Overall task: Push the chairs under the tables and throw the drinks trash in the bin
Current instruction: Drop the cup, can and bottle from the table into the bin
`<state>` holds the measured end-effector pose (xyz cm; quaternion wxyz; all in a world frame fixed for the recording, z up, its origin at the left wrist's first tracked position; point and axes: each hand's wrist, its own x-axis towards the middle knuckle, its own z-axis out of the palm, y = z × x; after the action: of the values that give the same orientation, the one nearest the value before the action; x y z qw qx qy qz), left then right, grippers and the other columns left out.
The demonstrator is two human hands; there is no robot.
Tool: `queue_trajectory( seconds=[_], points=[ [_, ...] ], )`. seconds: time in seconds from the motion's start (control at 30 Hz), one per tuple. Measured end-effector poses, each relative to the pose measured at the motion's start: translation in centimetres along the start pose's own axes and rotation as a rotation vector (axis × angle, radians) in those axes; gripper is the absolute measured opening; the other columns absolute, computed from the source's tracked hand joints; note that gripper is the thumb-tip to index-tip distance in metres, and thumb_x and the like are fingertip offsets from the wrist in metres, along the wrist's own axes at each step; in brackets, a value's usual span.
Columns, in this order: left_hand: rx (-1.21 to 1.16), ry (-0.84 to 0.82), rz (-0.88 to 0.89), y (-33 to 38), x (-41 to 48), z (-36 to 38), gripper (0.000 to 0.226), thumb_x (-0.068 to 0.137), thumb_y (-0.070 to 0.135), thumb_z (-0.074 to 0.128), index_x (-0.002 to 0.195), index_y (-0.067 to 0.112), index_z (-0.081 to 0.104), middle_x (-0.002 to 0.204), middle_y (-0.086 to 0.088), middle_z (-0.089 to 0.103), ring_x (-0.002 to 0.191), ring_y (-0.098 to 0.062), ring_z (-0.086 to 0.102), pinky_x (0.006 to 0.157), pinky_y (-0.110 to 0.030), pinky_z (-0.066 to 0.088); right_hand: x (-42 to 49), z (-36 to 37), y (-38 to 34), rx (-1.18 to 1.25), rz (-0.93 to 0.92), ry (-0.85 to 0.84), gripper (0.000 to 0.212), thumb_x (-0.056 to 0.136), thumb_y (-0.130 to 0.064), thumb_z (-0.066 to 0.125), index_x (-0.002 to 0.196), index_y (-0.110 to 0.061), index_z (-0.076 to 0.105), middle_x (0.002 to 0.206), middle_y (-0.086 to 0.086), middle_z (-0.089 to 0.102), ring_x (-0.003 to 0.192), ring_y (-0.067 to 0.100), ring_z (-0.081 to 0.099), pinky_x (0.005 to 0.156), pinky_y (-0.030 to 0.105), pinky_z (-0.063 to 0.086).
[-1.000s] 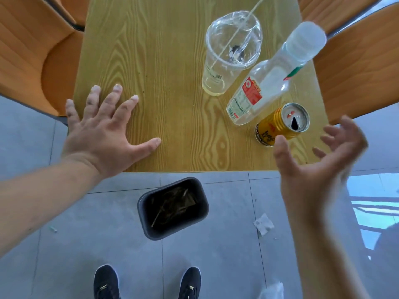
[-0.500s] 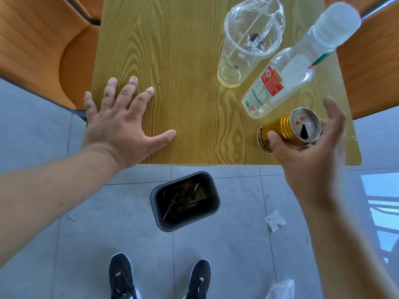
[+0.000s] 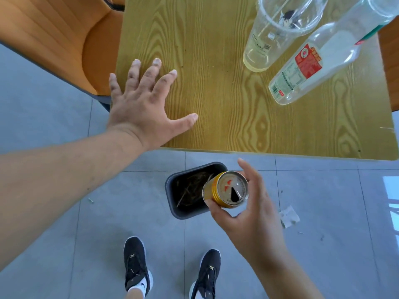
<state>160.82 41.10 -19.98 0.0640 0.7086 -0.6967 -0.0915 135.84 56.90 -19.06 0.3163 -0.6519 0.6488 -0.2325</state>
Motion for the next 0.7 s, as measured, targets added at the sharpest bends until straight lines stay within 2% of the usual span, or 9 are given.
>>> queue_trajectory(
  seconds=[0.1, 0.2, 0.23, 0.3, 0.37, 0.4, 0.5, 0.6, 0.7],
  points=[
    [0.002, 0.000, 0.000, 0.1, 0.0, 0.0, 0.105, 0.073, 0.103, 0.025, 0.158, 0.042, 0.022, 0.174, 0.004, 0.011, 0.160, -0.027, -0.002, 0.123, -0.068, -0.004, 0.3, 1.4, 1.6, -0.068, -0.012, -0.039, 0.094, 0.079, -0.054, 0.082, 0.155, -0.038, 0.030, 0.131, -0.028, 0.045, 0.124, 0.006, 0.054, 0.095, 0.007, 0.032],
    [0.000, 0.001, 0.001, 0.0, 0.1, 0.0, 0.105, 0.073, 0.103, 0.026, 0.158, 0.042, 0.022, 0.174, 0.004, 0.011, 0.160, -0.027, -0.002, 0.123, -0.068, -0.004, 0.5, 2.0, 2.4, -0.067, 0.016, -0.096, 0.094, 0.079, -0.061, 0.075, 0.154, -0.047, 0.021, 0.132, -0.027, 0.046, 0.124, 0.002, 0.052, 0.094, 0.021, 0.039],
    [0.002, 0.001, 0.003, 0.0, 0.1, 0.1, 0.105, 0.072, 0.103, 0.025, 0.158, 0.042, 0.022, 0.174, 0.004, 0.011, 0.160, -0.027, -0.002, 0.123, -0.068, -0.004, 0.5, 2.0, 2.5, -0.064, 0.018, -0.110, 0.092, 0.079, -0.064, 0.072, 0.154, -0.048, 0.021, 0.133, -0.026, 0.047, 0.126, 0.001, 0.050, 0.095, 0.021, 0.039],
    [0.004, 0.003, 0.007, 0.0, 0.1, 0.1, 0.106, 0.072, 0.103, 0.023, 0.158, 0.042, 0.022, 0.174, 0.004, 0.011, 0.160, -0.027, -0.002, 0.123, -0.068, -0.004, 0.4, 1.5, 2.3, -0.068, 0.005, -0.106, 0.085, 0.081, -0.064, 0.069, 0.153, -0.044, 0.029, 0.136, -0.025, 0.049, 0.129, 0.000, 0.049, 0.098, 0.009, 0.034],
    [0.002, 0.004, 0.009, 0.0, 0.0, 0.1, 0.106, 0.073, 0.103, 0.023, 0.159, 0.042, 0.022, 0.174, 0.004, 0.011, 0.160, -0.027, -0.002, 0.123, -0.068, -0.004, 0.5, 0.6, 1.5, -0.068, -0.031, -0.032, 0.073, 0.083, -0.060, 0.070, 0.147, -0.036, 0.044, 0.134, -0.023, 0.055, 0.126, 0.001, 0.053, 0.099, 0.004, 0.033],
    [0.000, 0.005, 0.007, 0.0, 0.0, 0.1, 0.106, 0.073, 0.103, 0.024, 0.159, 0.042, 0.021, 0.174, 0.005, 0.010, 0.160, -0.026, -0.002, 0.123, -0.068, -0.005, 0.7, -0.2, 1.1, -0.061, -0.058, 0.031, 0.066, 0.085, -0.057, 0.070, 0.142, -0.032, 0.050, 0.130, -0.021, 0.058, 0.123, 0.003, 0.055, 0.101, 0.009, 0.038],
    [0.002, 0.013, 0.009, 0.0, 0.0, 0.2, 0.105, 0.074, 0.103, 0.026, 0.159, 0.041, 0.021, 0.175, 0.005, 0.009, 0.160, -0.025, -0.003, 0.123, -0.068, -0.005, 2.6, -3.6, -0.1, -0.002, -0.158, 0.275, 0.054, 0.088, -0.046, 0.073, 0.133, -0.021, 0.057, 0.124, -0.009, 0.064, 0.119, 0.016, 0.063, 0.098, 0.038, 0.053],
    [0.000, 0.028, 0.017, -0.1, 0.0, 0.3, 0.104, 0.075, 0.102, 0.027, 0.159, 0.042, 0.021, 0.174, 0.005, 0.010, 0.160, -0.025, -0.002, 0.122, -0.068, -0.004, 6.5, -7.8, -0.4, 0.065, -0.202, 0.510, 0.065, 0.086, -0.034, 0.080, 0.138, -0.007, 0.050, 0.130, 0.002, 0.059, 0.118, 0.026, 0.063, 0.092, 0.047, 0.056],
    [0.000, 0.034, 0.020, -0.1, 0.0, 0.3, 0.104, 0.075, 0.102, 0.028, 0.159, 0.042, 0.021, 0.174, 0.005, 0.010, 0.160, -0.025, -0.001, 0.122, -0.068, -0.003, 11.2, -10.8, -0.8, 0.106, -0.066, 0.540, 0.093, 0.080, -0.046, 0.084, 0.152, -0.009, 0.036, 0.143, 0.009, 0.052, 0.124, 0.027, 0.059, 0.097, 0.051, 0.055]
  ],
)
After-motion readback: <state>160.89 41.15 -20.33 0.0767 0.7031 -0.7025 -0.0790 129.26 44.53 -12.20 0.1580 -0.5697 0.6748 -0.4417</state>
